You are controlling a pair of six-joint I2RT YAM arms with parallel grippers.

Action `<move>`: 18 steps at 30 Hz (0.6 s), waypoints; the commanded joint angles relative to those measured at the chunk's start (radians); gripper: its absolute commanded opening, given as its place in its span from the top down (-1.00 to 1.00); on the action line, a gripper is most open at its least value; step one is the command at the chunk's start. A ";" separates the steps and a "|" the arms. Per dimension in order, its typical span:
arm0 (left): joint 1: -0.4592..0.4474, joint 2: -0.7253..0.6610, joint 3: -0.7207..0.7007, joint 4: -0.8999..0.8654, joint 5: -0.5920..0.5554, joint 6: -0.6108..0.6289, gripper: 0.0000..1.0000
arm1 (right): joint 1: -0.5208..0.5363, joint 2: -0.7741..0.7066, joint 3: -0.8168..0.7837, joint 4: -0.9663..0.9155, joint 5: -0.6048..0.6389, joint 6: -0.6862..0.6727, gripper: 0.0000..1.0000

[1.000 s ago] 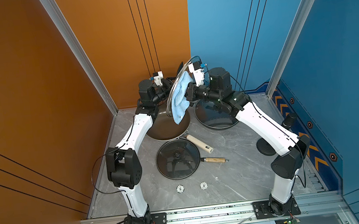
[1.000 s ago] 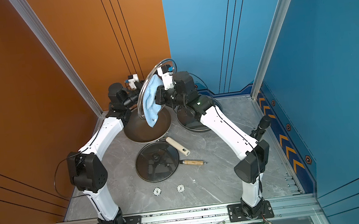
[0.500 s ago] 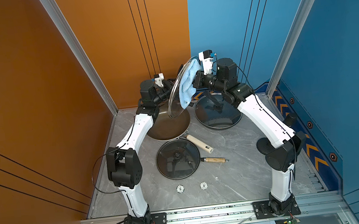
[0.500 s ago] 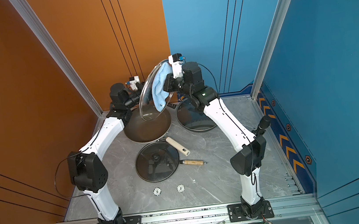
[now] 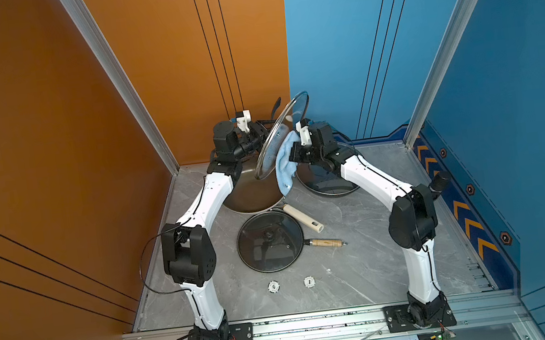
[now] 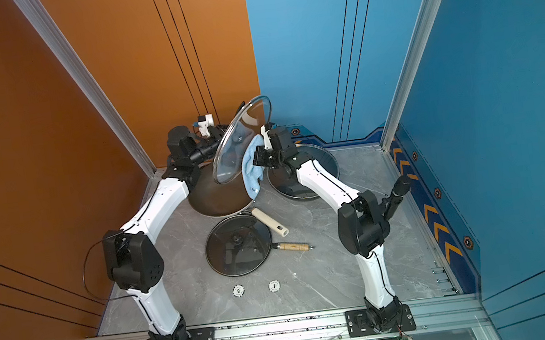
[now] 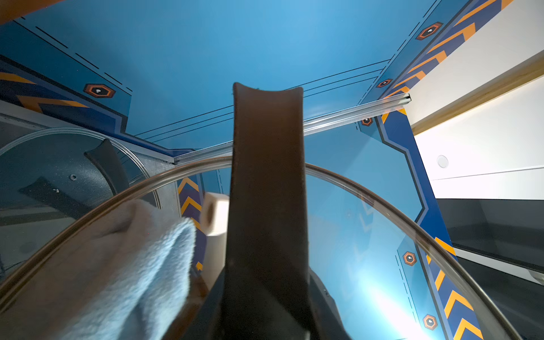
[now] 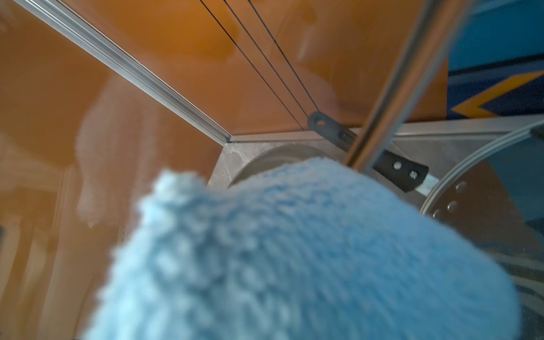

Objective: Wipe the pot lid with a cloth
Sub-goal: Wipe the pot lid.

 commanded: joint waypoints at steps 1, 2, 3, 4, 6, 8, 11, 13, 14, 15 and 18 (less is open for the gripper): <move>-0.011 -0.095 0.021 0.158 0.035 0.002 0.98 | 0.016 -0.007 -0.033 0.083 0.013 0.062 1.00; -0.008 -0.094 0.019 0.158 0.031 0.001 0.98 | 0.016 -0.016 -0.033 0.081 0.015 0.063 1.00; -0.007 -0.093 0.014 0.158 0.025 -0.001 0.99 | 0.014 -0.027 -0.024 0.067 0.019 0.064 1.00; -0.005 -0.092 0.009 0.156 0.021 0.000 1.00 | 0.012 -0.040 -0.013 0.049 0.018 0.066 1.00; 0.002 -0.095 -0.007 0.156 0.001 -0.002 1.00 | 0.011 -0.088 0.006 0.028 0.013 0.069 1.00; 0.010 -0.101 -0.024 0.157 -0.023 -0.001 1.00 | 0.015 -0.148 0.009 0.042 -0.007 0.071 1.00; 0.024 -0.104 -0.029 0.156 -0.056 0.000 1.00 | 0.035 -0.229 -0.014 0.107 -0.002 0.051 1.00; 0.025 -0.099 -0.018 0.156 -0.069 0.003 1.00 | 0.045 -0.248 -0.024 0.168 -0.008 0.081 1.00; 0.023 -0.095 -0.010 0.155 -0.070 0.005 1.00 | 0.050 -0.246 -0.023 0.203 -0.030 0.108 1.00; 0.021 -0.090 -0.005 0.152 -0.074 0.002 1.00 | 0.059 -0.244 -0.023 0.243 -0.052 0.134 1.00; 0.019 -0.082 0.000 0.152 -0.082 -0.001 1.00 | 0.100 -0.233 -0.017 0.307 -0.090 0.148 1.00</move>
